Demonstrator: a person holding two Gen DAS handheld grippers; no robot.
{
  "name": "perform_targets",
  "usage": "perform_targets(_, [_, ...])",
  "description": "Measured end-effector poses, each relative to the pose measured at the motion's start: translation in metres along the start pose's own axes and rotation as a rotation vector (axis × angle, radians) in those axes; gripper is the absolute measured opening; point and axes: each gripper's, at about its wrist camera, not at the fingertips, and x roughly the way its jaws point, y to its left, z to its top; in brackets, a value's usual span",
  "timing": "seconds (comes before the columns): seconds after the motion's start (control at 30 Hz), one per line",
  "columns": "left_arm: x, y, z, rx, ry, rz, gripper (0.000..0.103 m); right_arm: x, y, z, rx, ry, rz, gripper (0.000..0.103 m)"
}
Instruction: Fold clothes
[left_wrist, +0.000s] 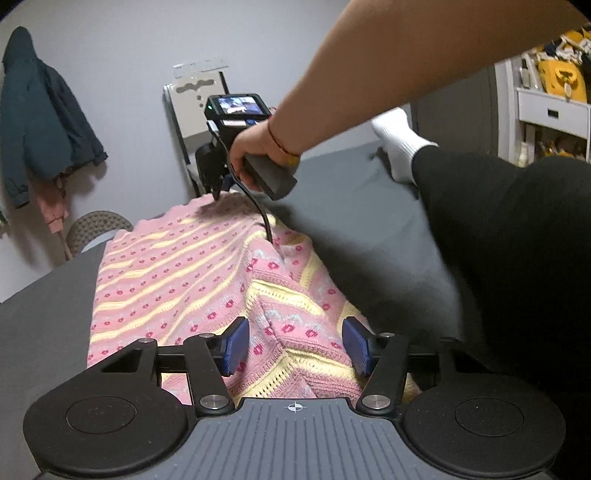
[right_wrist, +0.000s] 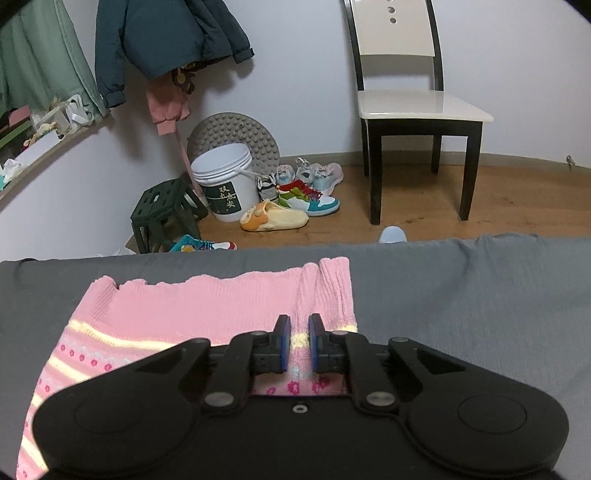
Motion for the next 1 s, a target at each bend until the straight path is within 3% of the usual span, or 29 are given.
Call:
perform_targets(0.07, [0.006,-0.001,-0.003,-0.013,0.024,-0.015,0.051,-0.001,-0.002,0.000,0.004,0.001,0.008,0.011])
perform_targets(0.1, [0.009,-0.001,-0.005,-0.022,0.036,-0.023,0.038,-0.002,-0.003,0.000,0.006,0.002,0.014,0.010])
perform_targets(0.23, [0.010,0.008,-0.009,-0.096,0.034,-0.047,0.013,-0.006,-0.008,0.001,0.016,0.002,0.036,0.007])
perform_targets(0.5, [-0.006,0.018,-0.002,-0.160,-0.038,-0.091,0.010,-0.026,-0.020,0.007,0.020,-0.067,0.055,0.006])
perform_targets(0.67, [-0.010,0.021,0.008,-0.171,-0.061,-0.129,0.010,-0.024,-0.026,0.009,0.046,-0.080,0.014,0.006])
perform_targets(0.83, [-0.002,0.020,0.002,-0.168,-0.019,-0.149,0.010,-0.013,-0.032,-0.001,0.117,-0.049,0.007,0.006])
perform_targets(0.93, [0.000,0.022,-0.004,-0.182,-0.004,-0.148,0.010,-0.006,-0.036,-0.007,0.163,-0.028,0.007,0.018])
perform_targets(0.97, [0.000,0.024,-0.004,-0.190,-0.005,-0.151,0.010,-0.009,-0.038,-0.008,0.182,-0.028,0.014,0.027])
perform_targets(1.0, [0.000,0.026,-0.005,-0.200,-0.009,-0.155,0.010,-0.017,-0.042,-0.008,0.198,-0.036,0.035,0.027])
